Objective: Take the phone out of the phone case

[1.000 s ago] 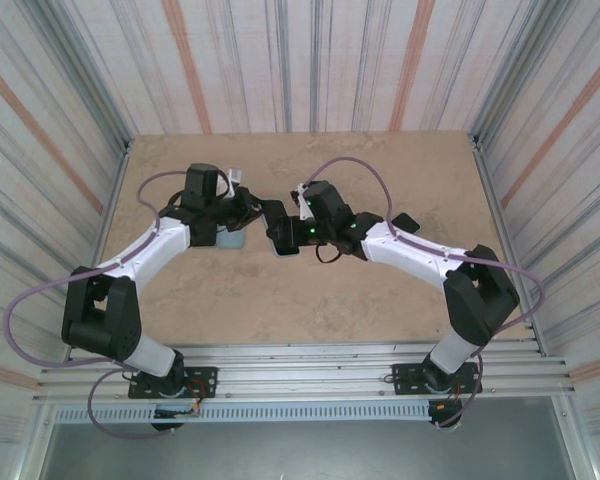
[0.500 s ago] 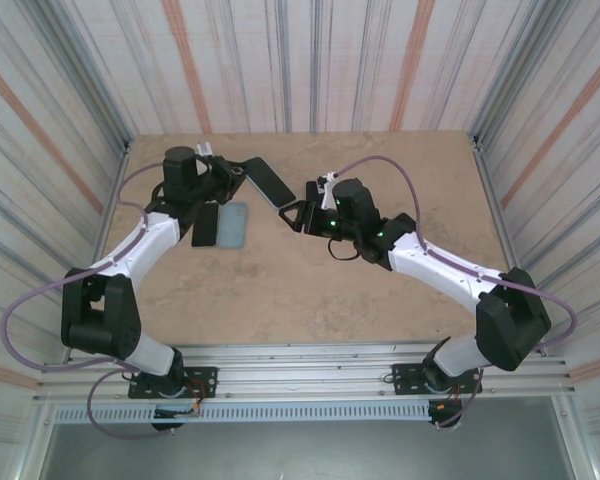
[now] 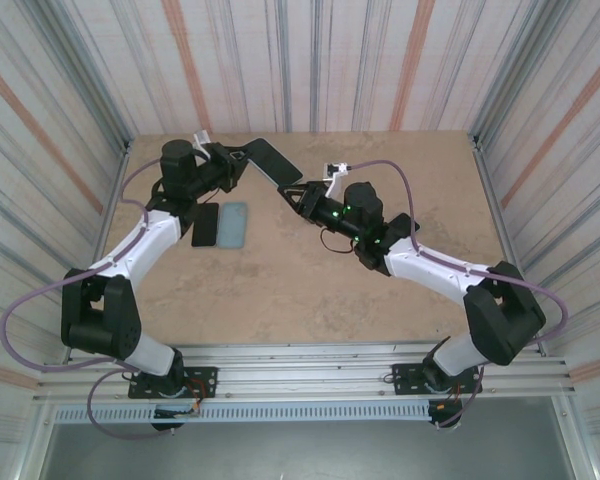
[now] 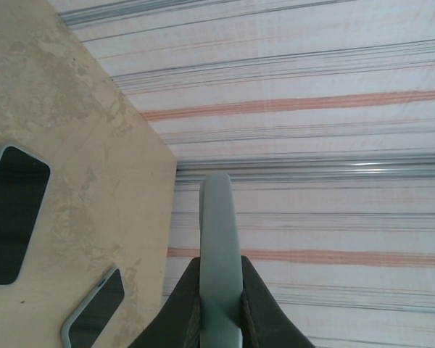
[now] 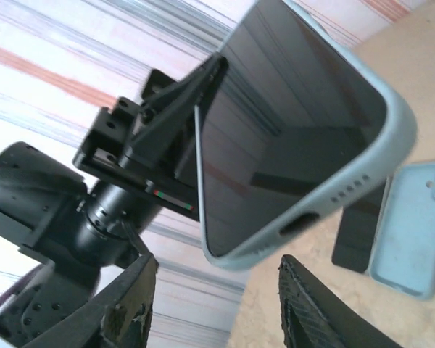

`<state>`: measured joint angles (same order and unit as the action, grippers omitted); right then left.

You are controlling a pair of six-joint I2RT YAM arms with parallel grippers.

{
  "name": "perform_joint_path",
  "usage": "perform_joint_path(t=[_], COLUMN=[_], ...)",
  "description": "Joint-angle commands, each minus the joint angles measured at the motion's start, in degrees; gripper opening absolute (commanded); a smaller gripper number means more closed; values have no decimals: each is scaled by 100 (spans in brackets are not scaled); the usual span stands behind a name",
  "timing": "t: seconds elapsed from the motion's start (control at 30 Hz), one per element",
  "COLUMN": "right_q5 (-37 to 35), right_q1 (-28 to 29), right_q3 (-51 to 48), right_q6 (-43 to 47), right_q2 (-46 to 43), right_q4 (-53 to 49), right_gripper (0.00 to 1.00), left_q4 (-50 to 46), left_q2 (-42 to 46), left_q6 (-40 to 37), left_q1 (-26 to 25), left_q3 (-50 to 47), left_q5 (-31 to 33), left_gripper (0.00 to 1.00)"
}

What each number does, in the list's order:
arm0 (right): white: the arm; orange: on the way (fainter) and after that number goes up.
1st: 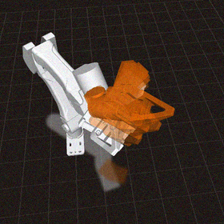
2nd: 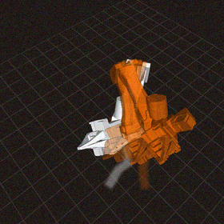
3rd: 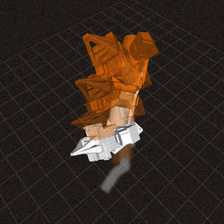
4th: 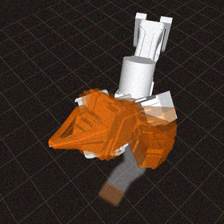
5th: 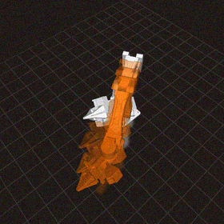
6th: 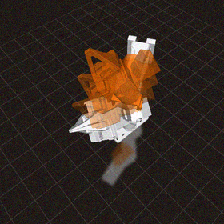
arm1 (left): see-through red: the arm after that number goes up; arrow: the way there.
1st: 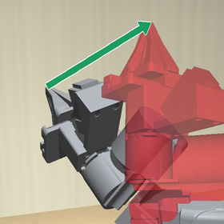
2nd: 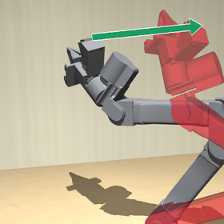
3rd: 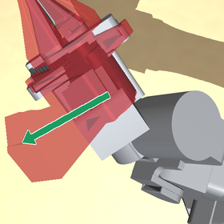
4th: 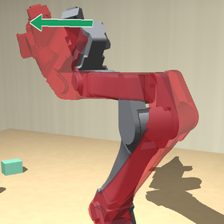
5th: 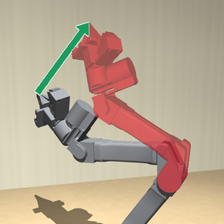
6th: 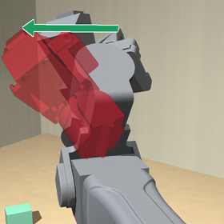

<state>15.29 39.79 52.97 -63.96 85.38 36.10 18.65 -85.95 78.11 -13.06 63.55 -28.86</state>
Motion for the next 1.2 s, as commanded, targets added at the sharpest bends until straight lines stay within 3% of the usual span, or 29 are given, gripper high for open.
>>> perform_joint_path(t=[0.0,0.6,1.17], right_q5=[75,156,542], right_q1=[-43,-184,-322], right_q3=[-60,-132,-282], right_q6=[-541,-1083,-729], right_q2=[125,374,732], right_q4=[646,1469,1840], right_gripper=[43,16,12], left_q4=[531,933,1431], left_q2=[131,305,631], left_q6=[261,821,2237], left_q1=[-63,-161,-263], left_q3=[221,113,256], left_q5=[3,95,-261], left_gripper=[9,9,8])
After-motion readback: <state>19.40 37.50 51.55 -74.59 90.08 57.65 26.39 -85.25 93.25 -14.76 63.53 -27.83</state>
